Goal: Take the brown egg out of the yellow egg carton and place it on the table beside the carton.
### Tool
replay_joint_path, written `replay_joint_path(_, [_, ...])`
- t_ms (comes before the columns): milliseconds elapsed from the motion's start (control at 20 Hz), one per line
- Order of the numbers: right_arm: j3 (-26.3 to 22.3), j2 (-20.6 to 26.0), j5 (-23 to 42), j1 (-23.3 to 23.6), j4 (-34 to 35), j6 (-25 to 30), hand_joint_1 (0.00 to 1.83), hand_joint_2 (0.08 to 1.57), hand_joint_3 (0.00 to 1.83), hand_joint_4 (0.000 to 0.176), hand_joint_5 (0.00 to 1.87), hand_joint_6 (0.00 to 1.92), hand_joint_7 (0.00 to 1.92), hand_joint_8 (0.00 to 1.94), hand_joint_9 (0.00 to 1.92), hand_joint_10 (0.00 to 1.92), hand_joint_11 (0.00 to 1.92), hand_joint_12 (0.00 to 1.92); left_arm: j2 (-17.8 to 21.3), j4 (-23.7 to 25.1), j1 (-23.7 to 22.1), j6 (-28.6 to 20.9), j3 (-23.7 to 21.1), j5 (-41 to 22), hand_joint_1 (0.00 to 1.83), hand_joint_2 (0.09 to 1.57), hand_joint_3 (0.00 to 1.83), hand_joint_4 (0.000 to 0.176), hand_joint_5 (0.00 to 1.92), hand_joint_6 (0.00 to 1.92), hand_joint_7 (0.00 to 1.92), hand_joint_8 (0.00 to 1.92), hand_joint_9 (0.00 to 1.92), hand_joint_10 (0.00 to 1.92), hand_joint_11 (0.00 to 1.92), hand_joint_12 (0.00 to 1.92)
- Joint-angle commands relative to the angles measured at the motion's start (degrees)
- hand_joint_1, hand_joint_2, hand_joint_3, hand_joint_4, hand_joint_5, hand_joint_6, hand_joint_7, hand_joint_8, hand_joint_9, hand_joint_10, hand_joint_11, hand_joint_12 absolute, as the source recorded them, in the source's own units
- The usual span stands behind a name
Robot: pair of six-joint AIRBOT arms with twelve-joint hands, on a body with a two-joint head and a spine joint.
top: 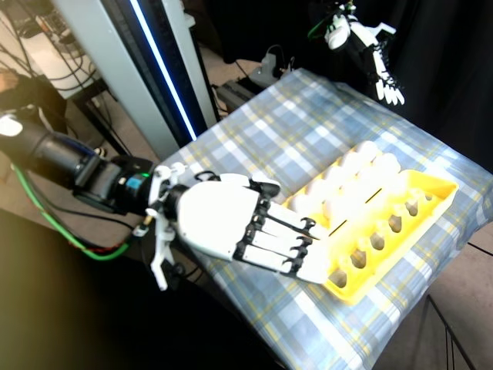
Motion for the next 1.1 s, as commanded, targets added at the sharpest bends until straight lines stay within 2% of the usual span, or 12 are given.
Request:
replay_joint_path(0, [0.5, -0.3, 5.2, 1.2, -0.6, -0.2, 0.38, 1.08, 0.01, 0.029, 0.49, 0.01, 0.46, 0.01, 0.17, 0.01, 0.00, 0.00, -0.2, 0.7, -0.5, -0.4, 0.3, -6.9, 0.00, 1.03, 0.01, 0.012, 0.36, 0.01, 0.25, 0.00, 0.13, 0.00, 0.00, 0.00])
replay_joint_path(150, [1.8, -1.0, 3.5, 1.5, -0.8, -0.2, 0.33, 1.12, 0.00, 0.034, 0.54, 0.01, 0.52, 0.01, 0.21, 0.00, 0.00, 0.00, -0.2, 0.7, -0.5, -0.4, 0.3, -6.9, 0.00, 1.03, 0.00, 0.014, 0.37, 0.01, 0.26, 0.01, 0.14, 0.01, 0.00, 0.00])
replay_joint_path(350, [2.4, -1.3, 2.6, 1.5, -0.8, -0.2, 0.40, 1.14, 0.01, 0.039, 0.57, 0.01, 0.55, 0.01, 0.23, 0.01, 0.00, 0.00, -0.2, 0.6, -0.5, -0.4, 0.3, -6.9, 0.00, 1.03, 0.00, 0.002, 0.38, 0.01, 0.25, 0.00, 0.14, 0.00, 0.00, 0.00])
replay_joint_path(500, [3.3, -2.0, 1.6, 1.6, -0.8, -0.2, 0.46, 1.15, 0.00, 0.028, 0.60, 0.01, 0.58, 0.01, 0.25, 0.01, 0.01, 0.00, -0.3, 0.6, -0.5, -0.4, 0.3, -6.8, 0.00, 1.03, 0.00, 0.025, 0.36, 0.00, 0.25, 0.00, 0.15, 0.00, 0.00, 0.00])
replay_joint_path(600, [4.1, -2.6, 0.9, 1.7, -0.7, -0.2, 0.49, 1.18, 0.01, 0.006, 0.62, 0.01, 0.59, 0.01, 0.25, 0.01, 0.03, 0.01, -0.4, 0.6, -0.5, -0.5, 0.3, -6.9, 0.00, 1.04, 0.01, 0.030, 0.35, 0.00, 0.25, 0.00, 0.14, 0.00, 0.00, 0.00])
replay_joint_path(650, [4.1, -2.7, 0.9, 1.7, -0.7, -0.2, 0.49, 1.19, 0.01, 0.000, 0.63, 0.01, 0.59, 0.01, 0.26, 0.01, 0.03, 0.01, -0.4, 0.6, -0.5, -0.5, 0.3, -6.9, 0.00, 1.04, 0.01, 0.021, 0.36, 0.00, 0.25, 0.00, 0.14, 0.00, 0.00, 0.00])
replay_joint_path(700, [4.3, -2.9, 0.8, 1.7, -0.7, -0.2, 0.49, 1.19, 0.01, 0.000, 0.63, 0.01, 0.59, 0.01, 0.26, 0.01, 0.02, 0.01, -0.4, 0.6, -0.5, -0.5, 0.3, -6.9, 0.00, 1.04, 0.01, 0.017, 0.36, 0.00, 0.25, 0.00, 0.14, 0.00, 0.00, 0.00])
replay_joint_path(800, [4.5, -3.2, 0.8, 2.0, -0.7, -0.2, 0.50, 1.19, 0.01, 0.003, 0.61, 0.00, 0.58, 0.00, 0.25, 0.00, 0.01, 0.00, -0.4, 0.6, -0.5, -0.5, 0.4, -6.9, 0.00, 1.04, 0.00, 0.021, 0.36, 0.00, 0.25, 0.00, 0.14, 0.00, 0.00, 0.00])
replay_joint_path(900, [4.6, -3.6, 0.8, 2.3, -0.7, -0.2, 0.51, 1.19, 0.00, 0.014, 0.61, 0.00, 0.59, 0.00, 0.25, 0.00, 0.01, 0.00, -0.4, 0.6, -0.5, -0.5, 0.4, -6.8, 0.00, 1.04, 0.00, 0.017, 0.36, 0.00, 0.25, 0.00, 0.14, 0.00, 0.00, 0.00])
replay_joint_path(950, [4.6, -3.7, 0.8, 2.5, -0.7, -0.2, 0.52, 1.19, 0.00, 0.021, 0.61, 0.00, 0.59, 0.01, 0.25, 0.00, 0.01, 0.00, -0.4, 0.6, -0.5, -0.5, 0.4, -6.8, 0.00, 1.04, 0.00, 0.023, 0.36, 0.00, 0.24, 0.00, 0.13, 0.00, 0.00, 0.00])
replay_joint_path(1000, [4.6, -3.8, 0.8, 2.5, -0.8, -0.2, 0.53, 1.19, 0.00, 0.023, 0.62, 0.00, 0.61, 0.01, 0.25, 0.00, 0.01, 0.00, -0.4, 0.6, -0.5, -0.5, 0.4, -6.7, 0.00, 1.04, 0.00, 0.018, 0.36, 0.00, 0.25, 0.00, 0.13, 0.00, 0.00, 0.00])
replay_joint_path(1050, [4.6, -3.8, 0.8, 2.5, -0.8, -0.2, 0.56, 1.19, 0.00, 0.014, 0.63, 0.01, 0.62, 0.01, 0.26, 0.00, 0.01, 0.00, -0.4, 0.6, -0.5, -0.5, 0.4, -6.7, 0.00, 1.04, 0.00, 0.024, 0.36, 0.00, 0.25, 0.00, 0.13, 0.00, 0.00, 0.00])
